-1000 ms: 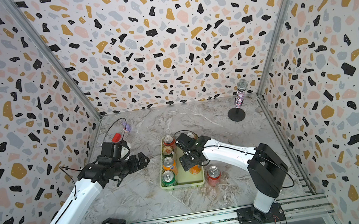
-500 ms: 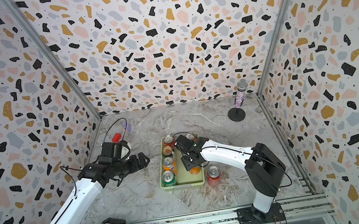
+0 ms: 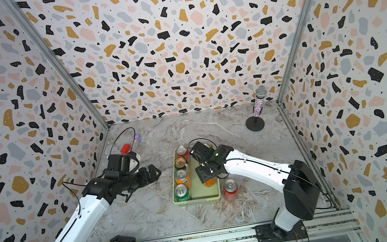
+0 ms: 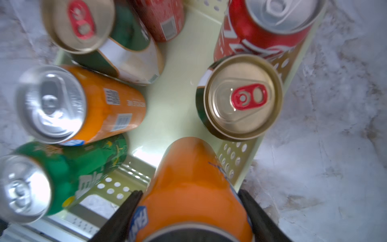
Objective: Take out the drinks from the basket
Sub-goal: Pick up the drink from the basket, then place the drink at the center of the board.
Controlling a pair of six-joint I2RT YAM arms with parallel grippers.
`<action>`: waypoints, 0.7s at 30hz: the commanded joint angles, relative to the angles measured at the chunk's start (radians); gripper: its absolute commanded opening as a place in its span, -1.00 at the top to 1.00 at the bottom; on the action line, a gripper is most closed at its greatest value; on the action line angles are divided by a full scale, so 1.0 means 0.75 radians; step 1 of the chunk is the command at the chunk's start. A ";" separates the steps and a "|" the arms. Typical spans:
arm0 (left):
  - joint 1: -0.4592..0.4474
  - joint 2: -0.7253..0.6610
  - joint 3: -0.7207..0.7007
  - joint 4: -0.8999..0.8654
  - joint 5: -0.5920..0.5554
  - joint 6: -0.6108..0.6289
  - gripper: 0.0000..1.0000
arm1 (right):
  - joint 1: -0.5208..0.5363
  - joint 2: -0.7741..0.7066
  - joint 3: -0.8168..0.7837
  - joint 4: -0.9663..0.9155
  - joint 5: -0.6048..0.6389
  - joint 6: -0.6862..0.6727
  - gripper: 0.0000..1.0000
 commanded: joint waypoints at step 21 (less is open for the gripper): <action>0.004 0.022 0.048 0.061 0.123 -0.034 -1.00 | -0.288 -0.356 0.082 -0.230 0.089 -0.163 0.59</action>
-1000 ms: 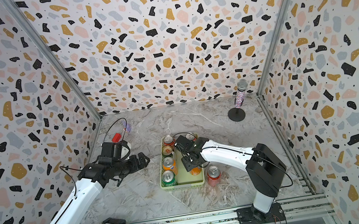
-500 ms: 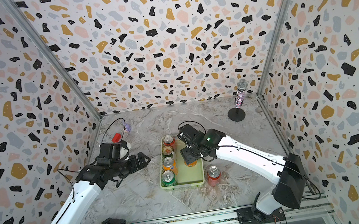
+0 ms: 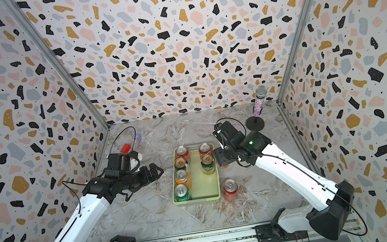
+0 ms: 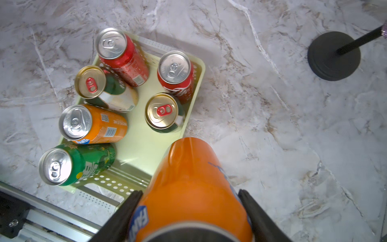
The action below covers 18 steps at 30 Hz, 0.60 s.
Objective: Take out the drinks from the basket
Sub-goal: Place the drink at the center of the board.
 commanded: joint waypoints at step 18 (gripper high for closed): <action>0.003 -0.013 -0.010 0.037 -0.084 0.058 -1.00 | -0.081 0.097 -0.367 0.322 -0.048 0.088 0.62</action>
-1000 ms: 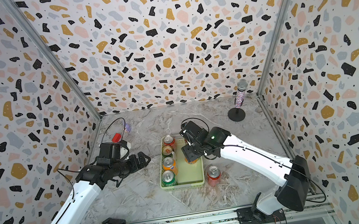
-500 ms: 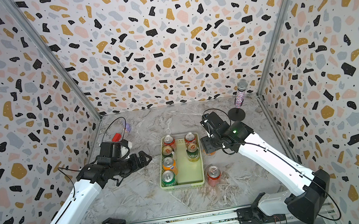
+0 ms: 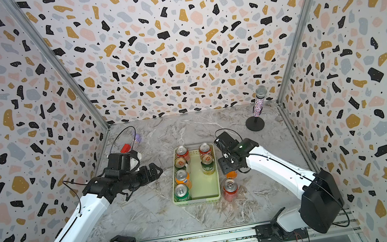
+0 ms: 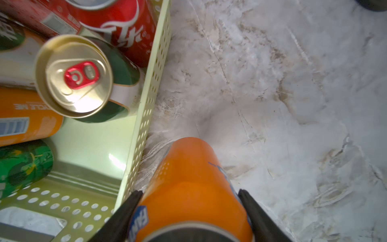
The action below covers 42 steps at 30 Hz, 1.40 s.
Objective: Take out the drinks from the basket
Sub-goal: Place the drink at the center of the board.
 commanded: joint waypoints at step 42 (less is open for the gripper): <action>0.003 -0.002 -0.019 0.034 0.010 0.050 -1.00 | 0.002 -0.024 -0.212 0.201 -0.190 0.151 -0.30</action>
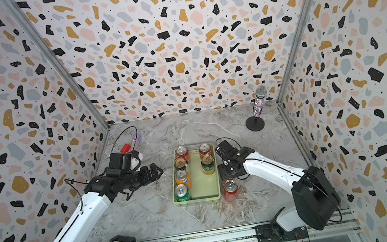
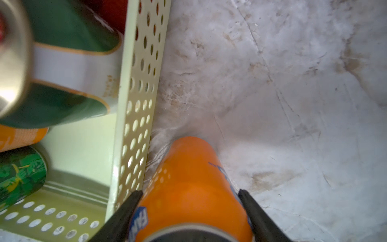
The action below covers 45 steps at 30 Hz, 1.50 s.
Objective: Take out the drinks from the basket
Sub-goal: Place the drink at the center of the board, then pick up the drink from the basket.
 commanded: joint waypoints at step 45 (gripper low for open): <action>0.004 0.052 0.110 0.047 -0.009 -0.009 -1.00 | -0.009 -0.182 0.321 -0.205 0.099 -0.185 -0.64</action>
